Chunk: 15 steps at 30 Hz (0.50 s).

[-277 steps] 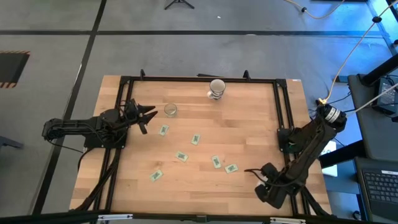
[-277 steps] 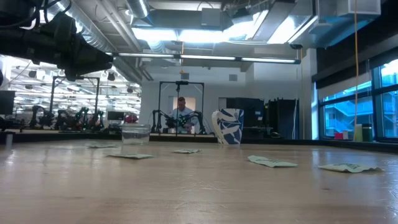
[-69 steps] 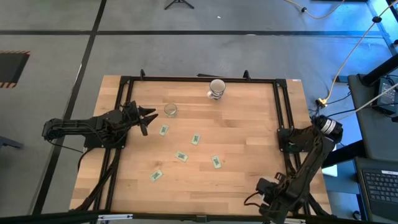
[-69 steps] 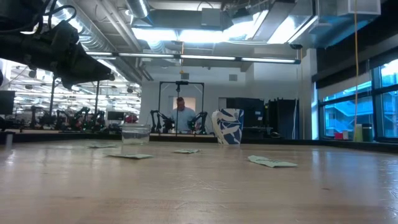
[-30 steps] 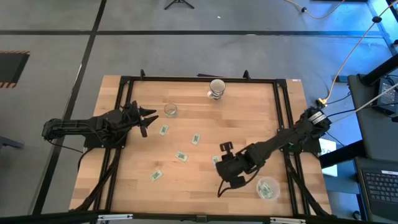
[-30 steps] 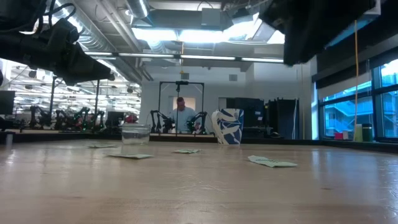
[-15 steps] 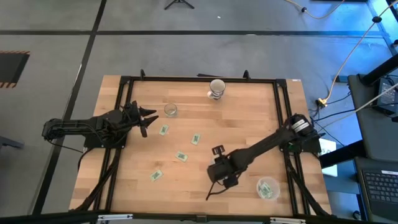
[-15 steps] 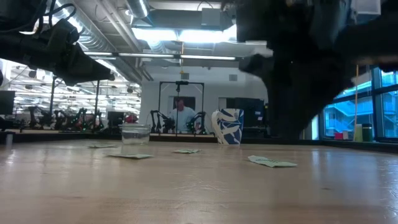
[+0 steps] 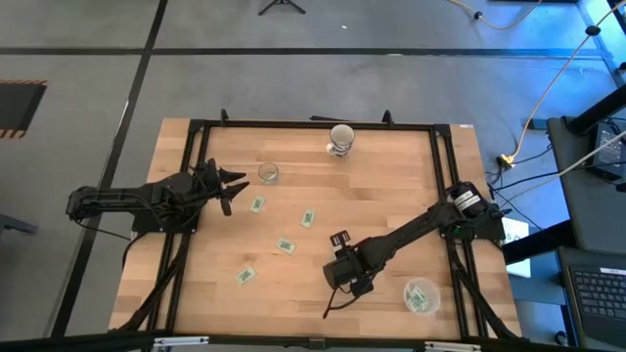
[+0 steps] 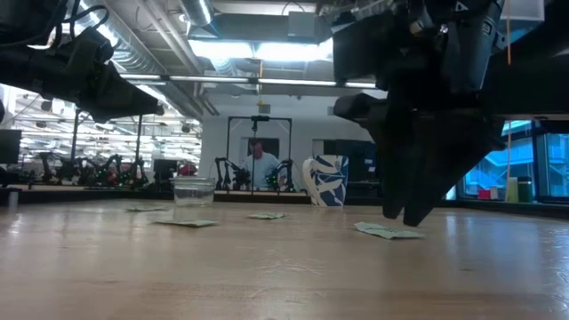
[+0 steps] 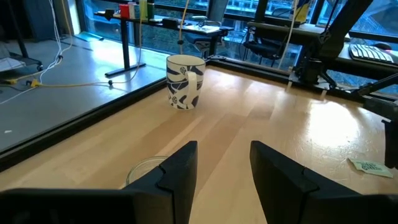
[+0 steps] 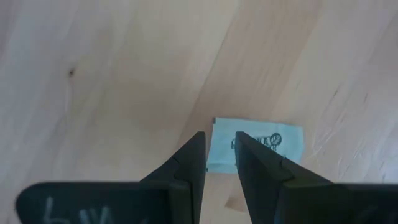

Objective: Pick and place Stevia / Truvia into bins
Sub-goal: Put the green stevia packet into the transparent container

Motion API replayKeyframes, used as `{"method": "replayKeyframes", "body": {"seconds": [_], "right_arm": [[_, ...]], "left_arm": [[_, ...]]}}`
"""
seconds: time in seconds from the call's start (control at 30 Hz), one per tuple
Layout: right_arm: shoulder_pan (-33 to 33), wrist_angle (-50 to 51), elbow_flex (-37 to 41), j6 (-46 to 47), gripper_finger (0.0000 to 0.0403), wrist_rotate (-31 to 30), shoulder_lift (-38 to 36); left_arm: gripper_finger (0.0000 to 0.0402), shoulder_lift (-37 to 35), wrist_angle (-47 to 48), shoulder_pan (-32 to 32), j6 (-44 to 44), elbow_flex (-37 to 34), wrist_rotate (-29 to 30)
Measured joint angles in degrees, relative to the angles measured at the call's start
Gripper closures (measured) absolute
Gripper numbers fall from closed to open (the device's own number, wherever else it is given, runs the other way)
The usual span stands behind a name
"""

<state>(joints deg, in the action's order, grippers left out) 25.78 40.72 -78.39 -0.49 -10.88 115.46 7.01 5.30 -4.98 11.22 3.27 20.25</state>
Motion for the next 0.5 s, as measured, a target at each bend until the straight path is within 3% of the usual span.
{"method": "replayKeyframes", "body": {"seconds": [0.5], "right_arm": [[-0.55, -5.71, 3.68, -1.28, 0.0312, 1.1, -0.07]], "left_arm": [[0.0258, 0.0, 0.02, 0.0, 0.0, 0.0, 0.02]]}}
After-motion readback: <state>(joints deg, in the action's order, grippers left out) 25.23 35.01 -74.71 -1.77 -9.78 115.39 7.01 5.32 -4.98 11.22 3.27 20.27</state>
